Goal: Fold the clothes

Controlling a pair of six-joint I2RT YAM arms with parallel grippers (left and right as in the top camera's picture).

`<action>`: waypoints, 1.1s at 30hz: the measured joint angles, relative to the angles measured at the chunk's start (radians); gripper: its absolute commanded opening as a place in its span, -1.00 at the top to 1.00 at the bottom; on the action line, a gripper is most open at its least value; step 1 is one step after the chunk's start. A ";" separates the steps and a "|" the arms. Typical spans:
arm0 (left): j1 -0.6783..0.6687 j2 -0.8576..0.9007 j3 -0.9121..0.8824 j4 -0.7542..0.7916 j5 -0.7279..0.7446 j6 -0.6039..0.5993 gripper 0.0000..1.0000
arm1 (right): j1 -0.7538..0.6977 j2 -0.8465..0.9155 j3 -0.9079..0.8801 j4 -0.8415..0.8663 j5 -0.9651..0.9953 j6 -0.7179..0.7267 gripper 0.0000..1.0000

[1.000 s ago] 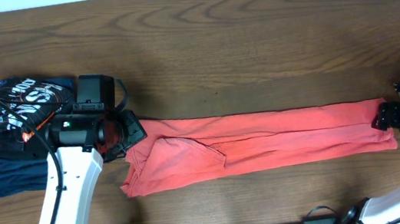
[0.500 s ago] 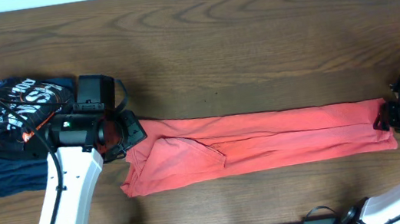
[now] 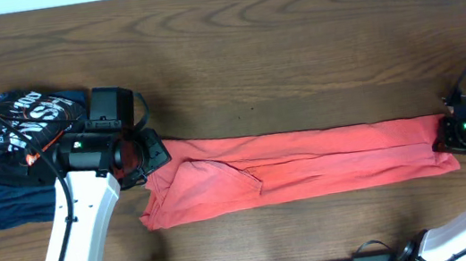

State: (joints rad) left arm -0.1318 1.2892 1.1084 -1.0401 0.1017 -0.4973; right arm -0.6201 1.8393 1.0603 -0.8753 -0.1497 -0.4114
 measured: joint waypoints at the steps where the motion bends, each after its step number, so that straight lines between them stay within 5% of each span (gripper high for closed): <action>1: 0.000 0.000 0.000 0.000 0.000 0.000 -0.15 | 0.008 0.001 0.002 -0.002 -0.003 -0.007 0.98; 9: 0.000 0.000 0.000 0.000 0.000 0.000 -0.15 | 0.026 0.009 0.066 -0.054 -0.016 0.068 0.98; 22: 0.000 0.000 0.000 0.000 0.000 0.000 -0.15 | 0.040 0.001 0.532 -0.333 0.017 0.252 0.98; 33: 0.000 0.000 0.000 0.000 0.000 0.000 -0.15 | 0.296 -0.009 0.562 -0.444 0.177 0.289 0.98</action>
State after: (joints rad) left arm -0.1318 1.2892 1.1084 -1.0401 0.1017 -0.4973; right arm -0.3244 1.8305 1.6218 -1.3197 0.0277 -0.1226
